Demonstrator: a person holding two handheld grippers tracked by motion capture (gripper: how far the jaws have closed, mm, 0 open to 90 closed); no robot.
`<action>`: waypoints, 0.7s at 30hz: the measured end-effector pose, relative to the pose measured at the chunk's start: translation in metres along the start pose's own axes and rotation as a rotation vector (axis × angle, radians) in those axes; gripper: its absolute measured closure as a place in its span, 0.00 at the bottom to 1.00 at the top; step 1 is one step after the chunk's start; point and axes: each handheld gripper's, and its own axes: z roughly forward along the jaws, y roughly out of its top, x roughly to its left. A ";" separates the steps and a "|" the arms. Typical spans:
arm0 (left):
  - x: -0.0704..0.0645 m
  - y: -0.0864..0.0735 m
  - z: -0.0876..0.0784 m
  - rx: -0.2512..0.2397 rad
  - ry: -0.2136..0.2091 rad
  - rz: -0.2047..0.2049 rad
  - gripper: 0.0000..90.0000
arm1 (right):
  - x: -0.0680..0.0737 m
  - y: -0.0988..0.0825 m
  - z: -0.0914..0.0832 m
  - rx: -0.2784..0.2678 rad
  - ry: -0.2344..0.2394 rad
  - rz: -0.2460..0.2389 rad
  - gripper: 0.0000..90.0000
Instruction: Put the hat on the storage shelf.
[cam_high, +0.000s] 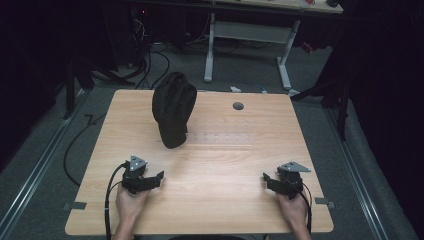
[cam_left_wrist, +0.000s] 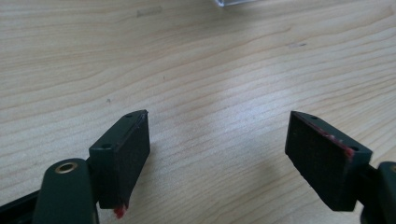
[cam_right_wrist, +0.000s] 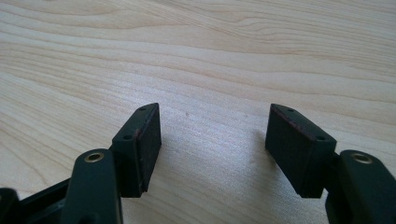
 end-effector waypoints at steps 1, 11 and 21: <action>0.000 0.000 0.000 0.002 -0.001 0.005 0.25 | 0.000 0.000 0.000 0.000 0.000 0.000 0.40; -0.005 -0.006 0.004 0.014 0.035 0.072 0.25 | 0.000 0.000 0.000 0.000 0.000 0.000 0.40; -0.005 -0.006 0.003 0.013 0.041 0.072 0.26 | 0.000 0.000 0.000 0.000 0.000 0.000 0.40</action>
